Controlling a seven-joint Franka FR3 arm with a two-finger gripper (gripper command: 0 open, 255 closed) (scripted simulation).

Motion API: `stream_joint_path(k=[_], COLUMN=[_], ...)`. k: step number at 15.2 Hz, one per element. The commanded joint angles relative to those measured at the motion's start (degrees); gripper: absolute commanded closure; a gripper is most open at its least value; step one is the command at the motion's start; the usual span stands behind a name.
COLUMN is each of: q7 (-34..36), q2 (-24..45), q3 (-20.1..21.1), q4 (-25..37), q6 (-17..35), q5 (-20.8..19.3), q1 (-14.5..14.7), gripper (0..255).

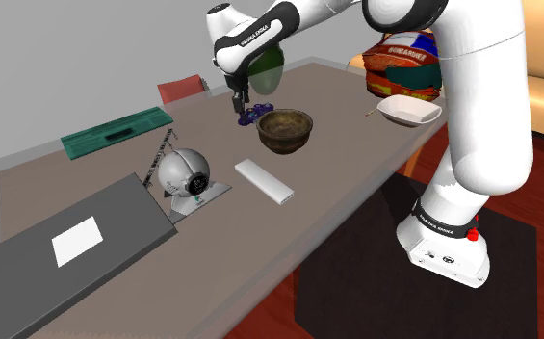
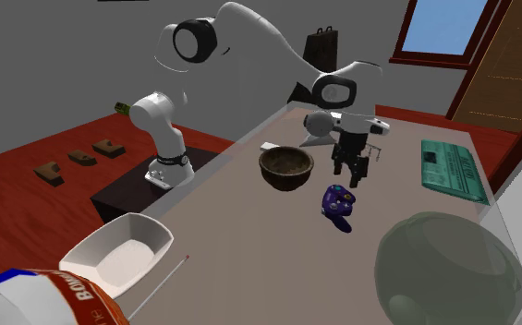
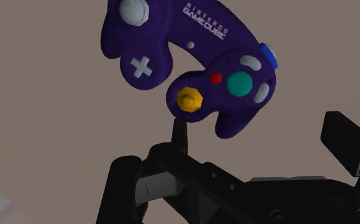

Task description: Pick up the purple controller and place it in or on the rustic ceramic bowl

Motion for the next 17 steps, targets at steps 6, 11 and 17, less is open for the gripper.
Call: stream_joint_path(k=[6, 11, 17], q7=[-0.78, -0.7, -0.7], q2=[6.22, 7.22, 7.22], q3=[-0.06, -0.17, -0.17], q4=[4.47, 4.11, 4.1], q6=[2.06, 3.46, 3.46], q5=[-0.83, -0.95, -0.95], q1=[0.05, -0.16, -0.16], gripper=[0, 0, 255])
